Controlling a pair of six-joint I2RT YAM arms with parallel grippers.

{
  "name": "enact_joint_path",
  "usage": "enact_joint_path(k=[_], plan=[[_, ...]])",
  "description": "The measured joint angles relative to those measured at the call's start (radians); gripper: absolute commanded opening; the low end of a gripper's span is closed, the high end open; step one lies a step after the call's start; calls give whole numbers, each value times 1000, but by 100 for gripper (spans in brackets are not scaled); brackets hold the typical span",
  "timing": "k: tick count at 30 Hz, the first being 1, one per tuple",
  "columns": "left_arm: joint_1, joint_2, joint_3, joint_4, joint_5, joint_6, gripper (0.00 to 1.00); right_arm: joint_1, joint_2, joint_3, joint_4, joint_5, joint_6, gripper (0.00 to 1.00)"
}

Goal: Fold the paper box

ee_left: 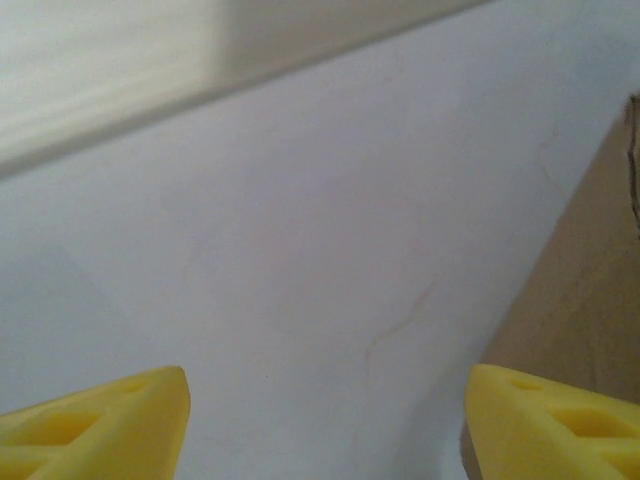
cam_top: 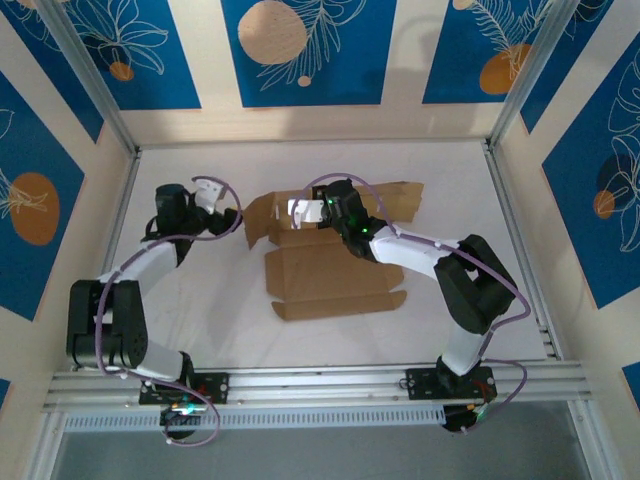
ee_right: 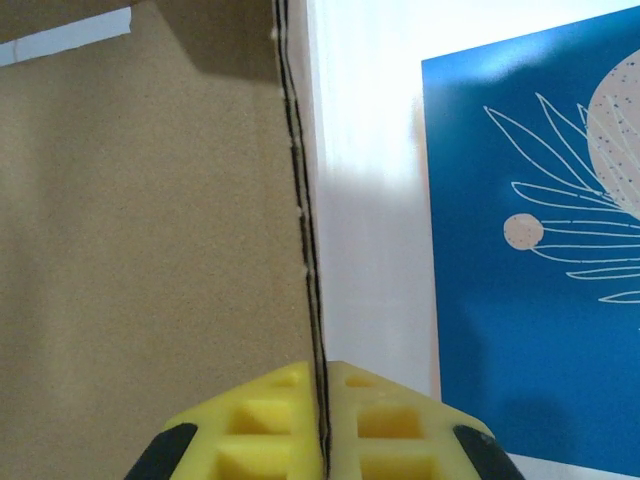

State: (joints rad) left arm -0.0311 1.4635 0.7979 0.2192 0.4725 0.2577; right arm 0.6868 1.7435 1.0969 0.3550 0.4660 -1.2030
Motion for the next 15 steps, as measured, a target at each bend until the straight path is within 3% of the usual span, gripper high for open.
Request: enact_joint_path(k=[7, 15], plan=[[-85, 11, 18, -69, 97, 60, 72, 4, 0, 0, 5, 1, -5, 0], [-158, 11, 14, -80, 100, 110, 72, 24, 1, 0, 35, 6, -11, 0]])
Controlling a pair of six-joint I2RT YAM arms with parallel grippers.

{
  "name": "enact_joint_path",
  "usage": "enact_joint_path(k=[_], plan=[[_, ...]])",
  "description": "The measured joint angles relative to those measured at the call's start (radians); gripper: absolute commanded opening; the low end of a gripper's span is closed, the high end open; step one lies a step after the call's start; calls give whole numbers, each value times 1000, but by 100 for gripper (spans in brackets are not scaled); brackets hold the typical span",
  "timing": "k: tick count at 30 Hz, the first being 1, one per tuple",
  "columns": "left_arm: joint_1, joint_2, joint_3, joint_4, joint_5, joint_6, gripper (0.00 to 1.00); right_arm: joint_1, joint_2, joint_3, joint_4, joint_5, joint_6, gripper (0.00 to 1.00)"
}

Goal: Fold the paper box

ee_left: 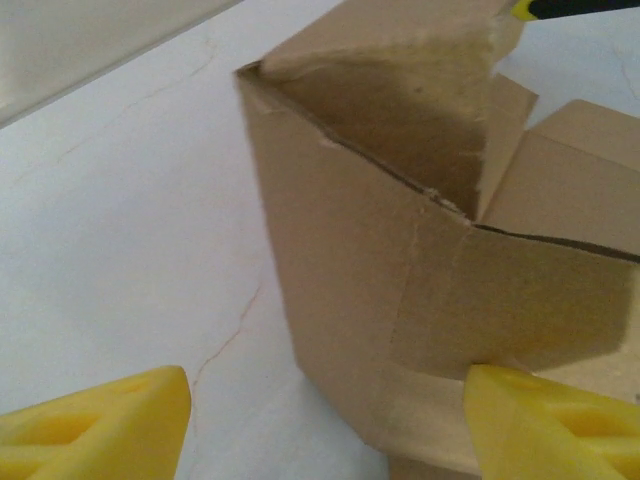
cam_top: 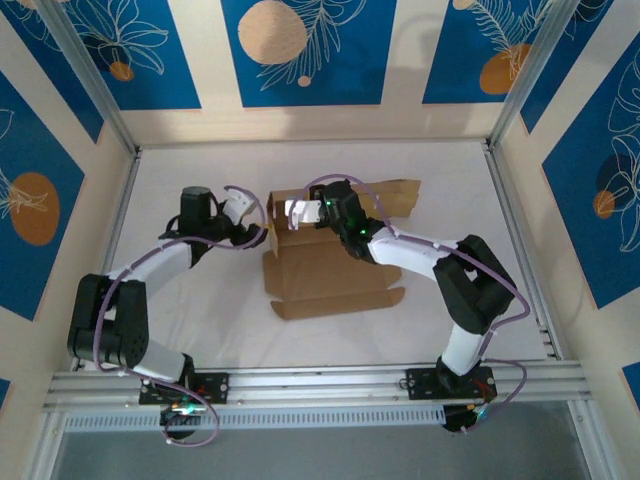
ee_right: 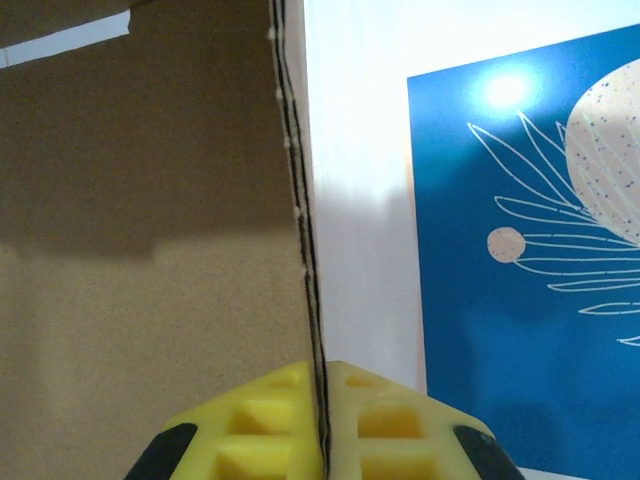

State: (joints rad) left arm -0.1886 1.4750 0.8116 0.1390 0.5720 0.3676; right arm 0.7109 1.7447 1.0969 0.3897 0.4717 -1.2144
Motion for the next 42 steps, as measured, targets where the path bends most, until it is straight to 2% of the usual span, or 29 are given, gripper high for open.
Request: enact_joint_path(k=[13, 22, 26, 42], plan=[[-61, 34, -9, 90, -61, -2, 73, 37, 0, -6, 18, 34, -1, 0], [-77, 34, -58, 174, -148, -21, 82, 53, 13, -17, 37, 57, 0, 0], [-85, 34, -69, 198, -172, -21, 82, 56, 13, -18, 37, 66, 0, 0], [-106, 66, -69, 240, -200, -20, 89, 69, 14, -18, 28, 76, 1, 0]])
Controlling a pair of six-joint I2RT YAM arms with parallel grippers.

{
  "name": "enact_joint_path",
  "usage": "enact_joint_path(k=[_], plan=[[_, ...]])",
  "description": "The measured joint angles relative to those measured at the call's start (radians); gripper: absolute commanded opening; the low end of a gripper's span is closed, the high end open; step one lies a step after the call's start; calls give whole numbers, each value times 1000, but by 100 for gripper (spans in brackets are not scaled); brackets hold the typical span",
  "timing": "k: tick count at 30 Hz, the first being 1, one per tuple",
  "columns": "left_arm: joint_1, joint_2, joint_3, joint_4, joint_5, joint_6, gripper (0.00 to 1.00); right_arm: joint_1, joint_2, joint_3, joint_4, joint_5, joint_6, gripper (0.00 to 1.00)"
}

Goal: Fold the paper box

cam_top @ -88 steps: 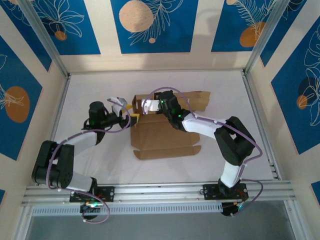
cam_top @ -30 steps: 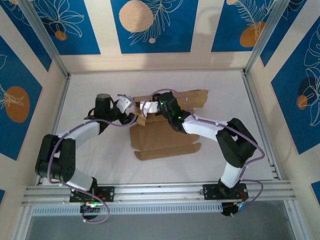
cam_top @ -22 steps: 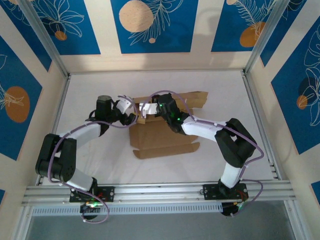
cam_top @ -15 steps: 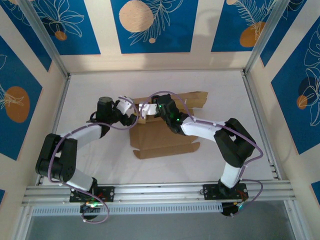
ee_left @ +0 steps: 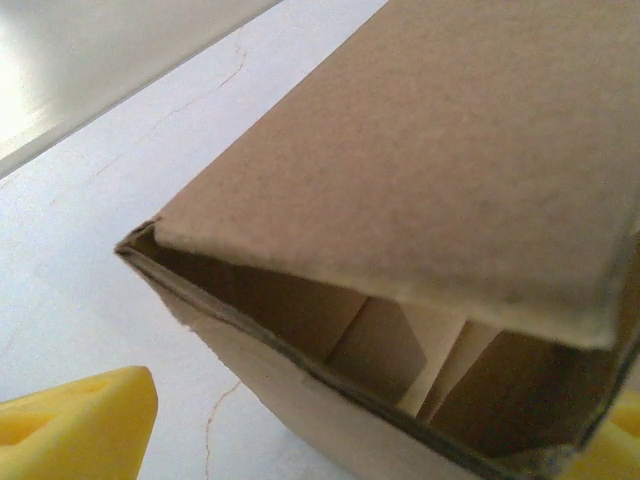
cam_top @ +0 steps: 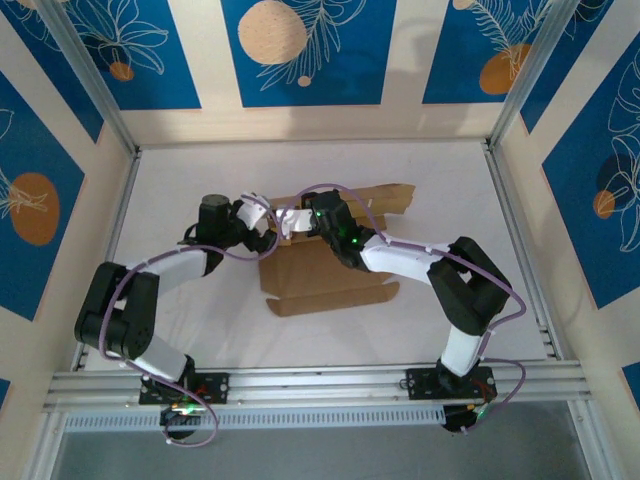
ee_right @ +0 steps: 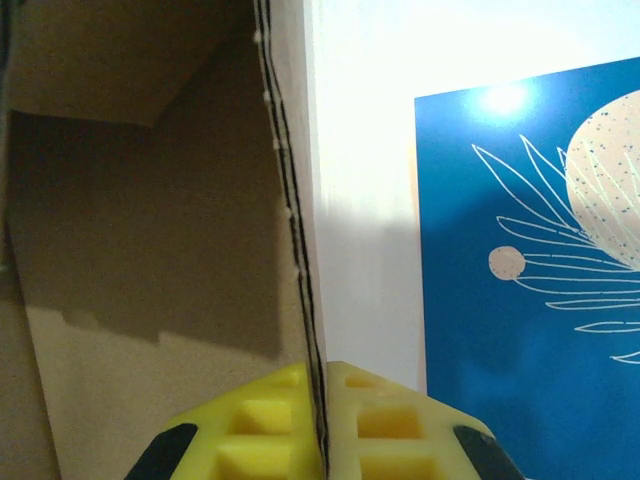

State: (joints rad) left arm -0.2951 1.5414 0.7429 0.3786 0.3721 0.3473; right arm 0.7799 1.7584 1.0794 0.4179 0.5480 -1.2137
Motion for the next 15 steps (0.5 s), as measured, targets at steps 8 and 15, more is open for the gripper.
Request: enact_joint_path(k=[8, 15], plan=[[-1, -1, -4, 23, 0, -2, 89, 0, 18, 34, -23, 9, 11, 0], [8, -7, -5, 24, 20, -1, 87, 0, 26, 45, -31, 9, 10, 0]])
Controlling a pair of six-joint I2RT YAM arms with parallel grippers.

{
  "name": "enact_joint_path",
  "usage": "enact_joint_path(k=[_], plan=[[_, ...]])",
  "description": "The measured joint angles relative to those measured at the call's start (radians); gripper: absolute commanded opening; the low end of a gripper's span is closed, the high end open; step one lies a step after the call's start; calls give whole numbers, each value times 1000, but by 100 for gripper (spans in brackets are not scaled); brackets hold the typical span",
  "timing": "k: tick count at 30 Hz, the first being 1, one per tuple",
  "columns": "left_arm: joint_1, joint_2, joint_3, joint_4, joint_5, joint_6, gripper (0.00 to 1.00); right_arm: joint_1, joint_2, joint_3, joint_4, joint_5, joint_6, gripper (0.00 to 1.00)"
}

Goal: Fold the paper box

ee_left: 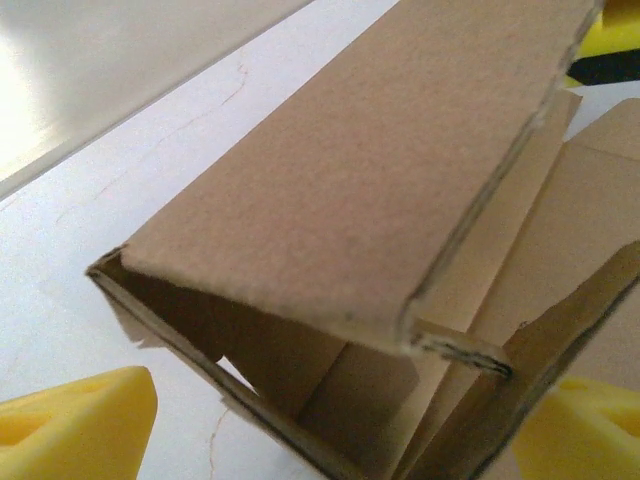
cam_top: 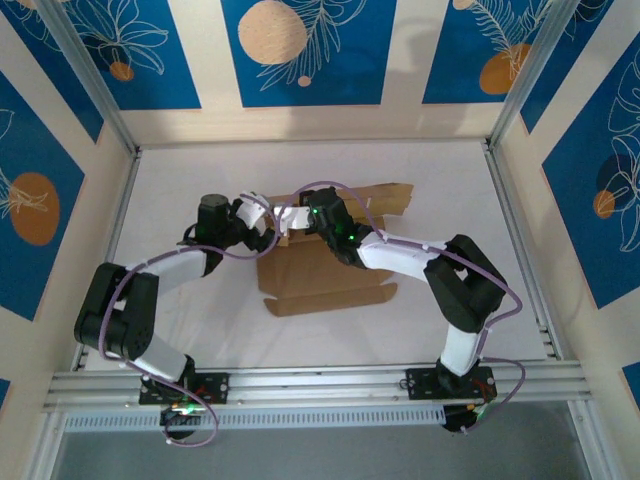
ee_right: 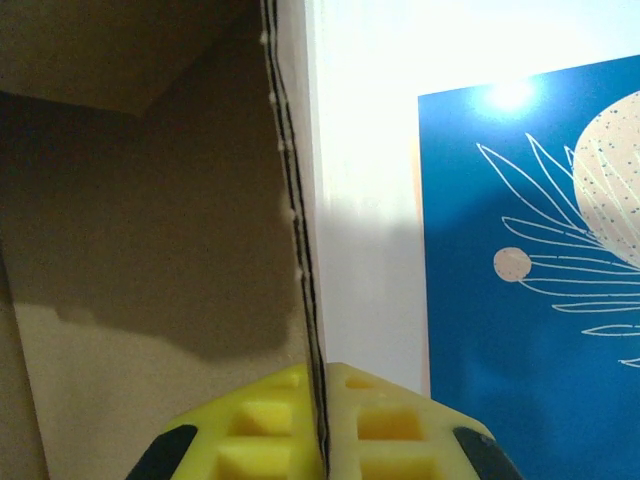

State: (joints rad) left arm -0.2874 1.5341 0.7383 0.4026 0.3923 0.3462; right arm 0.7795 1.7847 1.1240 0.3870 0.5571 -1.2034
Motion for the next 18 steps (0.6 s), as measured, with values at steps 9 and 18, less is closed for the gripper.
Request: enact_joint_path(k=[9, 18], plan=[[52, -27, 0, -29, 91, 0, 84, -15, 0, 6, -7, -8, 0, 0], [70, -27, 6, -64, 169, 0, 85, -23, 0, 14, -19, -11, 0, 0]])
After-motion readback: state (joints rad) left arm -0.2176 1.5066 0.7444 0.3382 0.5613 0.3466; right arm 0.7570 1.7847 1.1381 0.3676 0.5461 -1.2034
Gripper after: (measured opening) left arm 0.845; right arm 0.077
